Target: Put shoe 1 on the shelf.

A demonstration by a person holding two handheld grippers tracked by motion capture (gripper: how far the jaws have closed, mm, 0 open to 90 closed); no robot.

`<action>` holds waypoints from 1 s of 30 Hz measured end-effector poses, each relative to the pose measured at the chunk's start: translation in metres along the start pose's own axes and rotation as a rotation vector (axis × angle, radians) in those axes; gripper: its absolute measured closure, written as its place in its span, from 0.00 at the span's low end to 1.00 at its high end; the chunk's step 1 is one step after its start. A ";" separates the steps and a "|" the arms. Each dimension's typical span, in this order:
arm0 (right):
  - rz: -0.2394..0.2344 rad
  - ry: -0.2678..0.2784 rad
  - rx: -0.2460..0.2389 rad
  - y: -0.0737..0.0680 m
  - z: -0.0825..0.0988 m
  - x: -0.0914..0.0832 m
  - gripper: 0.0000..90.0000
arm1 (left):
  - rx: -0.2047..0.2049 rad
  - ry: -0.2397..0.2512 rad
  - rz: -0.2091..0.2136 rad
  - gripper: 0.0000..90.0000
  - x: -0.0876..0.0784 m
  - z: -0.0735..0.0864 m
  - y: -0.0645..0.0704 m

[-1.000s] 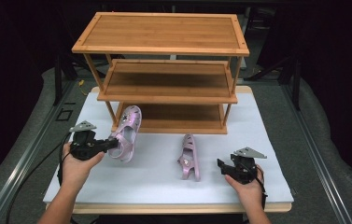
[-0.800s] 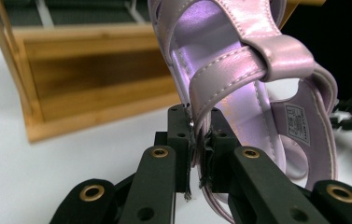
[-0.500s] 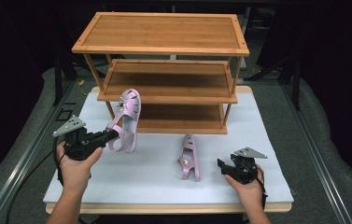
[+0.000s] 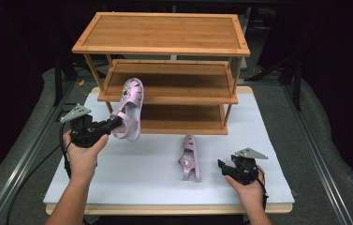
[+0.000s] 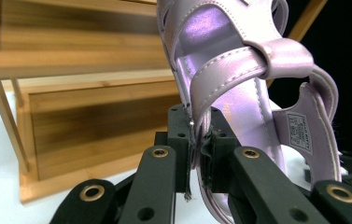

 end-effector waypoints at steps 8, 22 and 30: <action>0.006 0.009 0.002 0.001 -0.001 0.000 0.43 | 0.003 0.007 -0.045 0.92 0.026 -0.031 0.002; -0.007 0.019 0.003 0.002 -0.003 -0.004 0.43 | 0.011 0.003 -0.127 0.92 0.082 -0.069 0.008; -0.010 0.030 0.013 0.005 -0.004 -0.006 0.43 | -0.030 -0.022 -0.147 0.92 0.105 -0.078 0.004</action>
Point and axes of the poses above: each handheld gripper's, and its own axes: x roughly forward along the jaws, z roughly out of its underside, y roughly to its right, the point moved 9 cm from there along x, roughly forward along the jaws, and after that the axes turned 9 degrees about -z, right-handed, at the moved point
